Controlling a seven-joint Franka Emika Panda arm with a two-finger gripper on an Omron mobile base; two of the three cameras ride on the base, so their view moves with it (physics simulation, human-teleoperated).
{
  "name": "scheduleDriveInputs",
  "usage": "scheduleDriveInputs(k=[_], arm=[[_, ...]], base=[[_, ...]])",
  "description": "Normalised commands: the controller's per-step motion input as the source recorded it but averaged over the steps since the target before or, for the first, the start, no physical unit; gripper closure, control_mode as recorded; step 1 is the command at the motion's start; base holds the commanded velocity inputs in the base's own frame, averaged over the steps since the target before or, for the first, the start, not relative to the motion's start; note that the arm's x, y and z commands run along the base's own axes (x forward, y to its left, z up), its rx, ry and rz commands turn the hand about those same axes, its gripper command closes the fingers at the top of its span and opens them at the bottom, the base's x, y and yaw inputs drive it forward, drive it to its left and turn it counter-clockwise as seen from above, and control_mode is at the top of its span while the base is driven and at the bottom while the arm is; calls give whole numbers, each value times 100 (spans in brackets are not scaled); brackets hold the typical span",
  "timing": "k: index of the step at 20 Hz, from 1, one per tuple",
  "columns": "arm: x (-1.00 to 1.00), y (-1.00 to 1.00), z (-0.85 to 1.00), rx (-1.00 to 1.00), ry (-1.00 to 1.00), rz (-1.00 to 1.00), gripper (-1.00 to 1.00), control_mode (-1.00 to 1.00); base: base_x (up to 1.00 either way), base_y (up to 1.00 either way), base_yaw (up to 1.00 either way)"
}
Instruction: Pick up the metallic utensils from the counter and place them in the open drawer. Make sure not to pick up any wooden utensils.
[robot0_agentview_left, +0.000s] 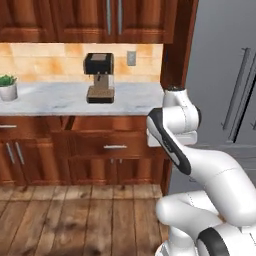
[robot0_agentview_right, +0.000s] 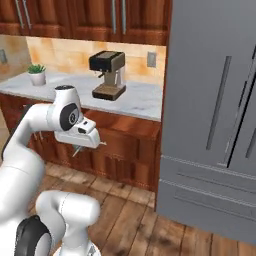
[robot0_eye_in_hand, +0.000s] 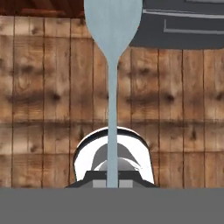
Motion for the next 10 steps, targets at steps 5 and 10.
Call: scheduleDriveInputs(k=[5,10], arm=[[0,0,0,0,0,0,100,100],[0,0,0,0,0,0,100,100]], base=[[17,43,-81],[8,97,-45]])
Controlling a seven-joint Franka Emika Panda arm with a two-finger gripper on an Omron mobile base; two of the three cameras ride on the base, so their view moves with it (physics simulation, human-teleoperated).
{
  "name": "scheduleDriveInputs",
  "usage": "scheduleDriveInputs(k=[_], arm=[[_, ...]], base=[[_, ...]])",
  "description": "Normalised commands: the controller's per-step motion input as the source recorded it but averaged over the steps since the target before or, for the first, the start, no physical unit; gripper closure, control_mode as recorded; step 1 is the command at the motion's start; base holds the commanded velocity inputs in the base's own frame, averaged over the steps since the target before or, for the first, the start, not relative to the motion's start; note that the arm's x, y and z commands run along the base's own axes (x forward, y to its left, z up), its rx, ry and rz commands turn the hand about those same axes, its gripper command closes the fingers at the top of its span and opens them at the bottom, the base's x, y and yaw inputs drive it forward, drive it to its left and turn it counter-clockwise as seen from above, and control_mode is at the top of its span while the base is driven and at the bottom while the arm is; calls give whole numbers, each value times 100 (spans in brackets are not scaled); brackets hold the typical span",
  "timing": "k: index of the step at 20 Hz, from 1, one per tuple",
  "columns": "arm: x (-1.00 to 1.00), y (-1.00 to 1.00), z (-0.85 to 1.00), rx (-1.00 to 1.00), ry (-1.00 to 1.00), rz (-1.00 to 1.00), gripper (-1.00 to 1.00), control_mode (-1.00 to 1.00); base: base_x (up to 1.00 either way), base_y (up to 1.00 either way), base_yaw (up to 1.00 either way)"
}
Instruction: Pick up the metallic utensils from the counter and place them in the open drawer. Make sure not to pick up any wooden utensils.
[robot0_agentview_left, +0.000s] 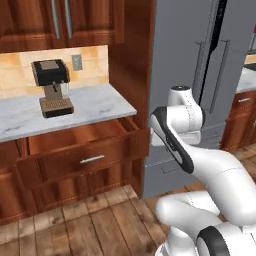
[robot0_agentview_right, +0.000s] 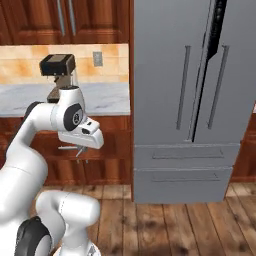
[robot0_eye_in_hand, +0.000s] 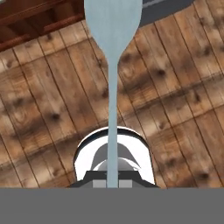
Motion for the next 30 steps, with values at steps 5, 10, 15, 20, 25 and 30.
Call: scheduleDriveInputs(k=[5,10,15,20,25,30], arm=[[0,0,0,0,0,0,100,100],[0,0,0,0,0,0,100,100],[0,0,0,0,0,0,100,100],[0,0,0,0,0,0,100,100],[0,0,0,0,0,0,100,100],[0,0,0,0,0,0,100,100]], base=[[5,100,-41],[19,100,-50],[0,100,-31],[11,100,-33],[15,100,-51],[-17,76,-59]])
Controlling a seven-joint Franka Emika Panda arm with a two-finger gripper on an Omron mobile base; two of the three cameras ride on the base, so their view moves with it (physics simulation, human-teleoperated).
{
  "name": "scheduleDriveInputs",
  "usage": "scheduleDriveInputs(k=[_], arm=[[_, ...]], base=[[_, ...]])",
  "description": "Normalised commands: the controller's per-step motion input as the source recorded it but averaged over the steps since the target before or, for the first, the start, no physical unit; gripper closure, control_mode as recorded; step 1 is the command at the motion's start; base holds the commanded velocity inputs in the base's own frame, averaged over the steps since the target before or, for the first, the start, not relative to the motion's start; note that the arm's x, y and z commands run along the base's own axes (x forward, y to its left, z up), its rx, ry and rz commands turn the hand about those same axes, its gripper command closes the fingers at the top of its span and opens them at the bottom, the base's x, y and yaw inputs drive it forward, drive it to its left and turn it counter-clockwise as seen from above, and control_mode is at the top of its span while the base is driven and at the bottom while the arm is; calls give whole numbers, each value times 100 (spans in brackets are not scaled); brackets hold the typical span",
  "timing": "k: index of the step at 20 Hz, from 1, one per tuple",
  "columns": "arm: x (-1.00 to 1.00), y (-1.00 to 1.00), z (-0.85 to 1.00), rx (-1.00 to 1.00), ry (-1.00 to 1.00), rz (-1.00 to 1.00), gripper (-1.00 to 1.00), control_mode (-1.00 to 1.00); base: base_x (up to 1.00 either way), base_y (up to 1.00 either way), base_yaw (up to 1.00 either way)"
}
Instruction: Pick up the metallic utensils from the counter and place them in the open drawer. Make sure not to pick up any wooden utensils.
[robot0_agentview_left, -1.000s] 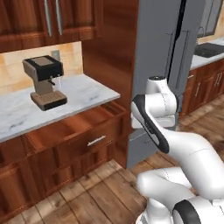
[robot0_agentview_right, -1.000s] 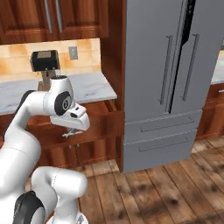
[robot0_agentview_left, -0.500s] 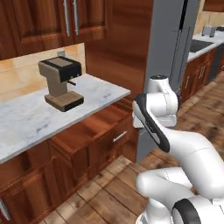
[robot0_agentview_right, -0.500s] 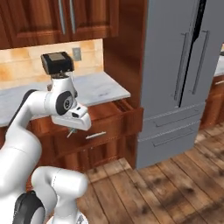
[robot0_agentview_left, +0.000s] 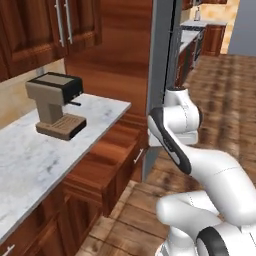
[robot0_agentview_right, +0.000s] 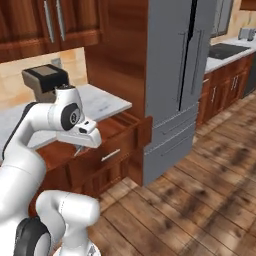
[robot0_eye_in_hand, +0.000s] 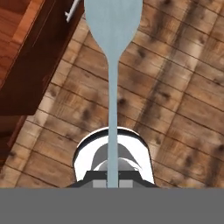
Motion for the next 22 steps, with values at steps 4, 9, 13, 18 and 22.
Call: scheduleDriveInputs(k=[4,9,13,18,22], arm=[[0,0,0,0,0,0,100,100],[0,0,0,0,0,0,100,100],[0,0,0,0,0,0,100,100],[0,0,0,0,0,0,100,100],[0,0,0,0,0,0,100,100]], base=[[-12,96,-46],[-9,84,-42],[-5,43,-33],[9,63,-13],[0,52,-7]])
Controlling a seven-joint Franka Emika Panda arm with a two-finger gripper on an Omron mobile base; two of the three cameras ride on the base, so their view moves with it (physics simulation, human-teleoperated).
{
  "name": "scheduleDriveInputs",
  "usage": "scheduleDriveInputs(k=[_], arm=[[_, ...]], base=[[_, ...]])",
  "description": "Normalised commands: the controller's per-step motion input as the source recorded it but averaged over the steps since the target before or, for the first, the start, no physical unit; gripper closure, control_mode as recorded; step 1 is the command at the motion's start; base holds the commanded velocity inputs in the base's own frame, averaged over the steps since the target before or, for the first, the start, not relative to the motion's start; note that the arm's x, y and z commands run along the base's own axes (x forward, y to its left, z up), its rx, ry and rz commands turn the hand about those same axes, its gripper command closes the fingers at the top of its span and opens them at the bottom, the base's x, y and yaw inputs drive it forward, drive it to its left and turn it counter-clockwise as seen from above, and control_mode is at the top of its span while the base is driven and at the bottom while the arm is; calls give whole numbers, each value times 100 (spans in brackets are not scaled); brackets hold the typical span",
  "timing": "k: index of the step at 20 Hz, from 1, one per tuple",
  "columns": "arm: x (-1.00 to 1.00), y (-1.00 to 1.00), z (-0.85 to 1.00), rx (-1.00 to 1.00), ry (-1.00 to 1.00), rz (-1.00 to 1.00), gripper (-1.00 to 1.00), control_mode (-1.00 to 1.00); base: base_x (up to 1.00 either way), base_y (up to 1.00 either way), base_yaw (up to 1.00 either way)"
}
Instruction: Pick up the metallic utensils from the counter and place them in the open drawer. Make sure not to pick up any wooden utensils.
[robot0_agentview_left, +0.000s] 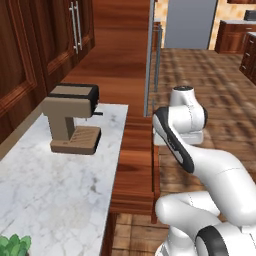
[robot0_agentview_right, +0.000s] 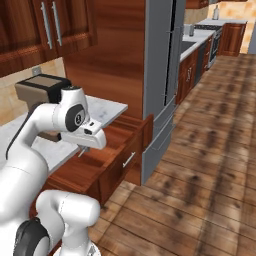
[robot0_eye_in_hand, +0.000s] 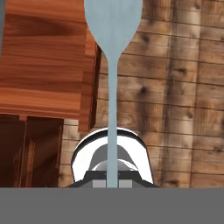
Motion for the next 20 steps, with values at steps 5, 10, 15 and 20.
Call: scheduleDriveInputs(k=[5,10,15,20], arm=[[10,10,-9,2,0,0,100,-100],[48,43,-51,15,0,0,100,-100],[67,38,-37,20,-1,0,100,-100],[63,34,-50,1,0,-4,100,-100]], base=[[2,10,-2],[0,0,0],[0,0,0],[0,0,0]])
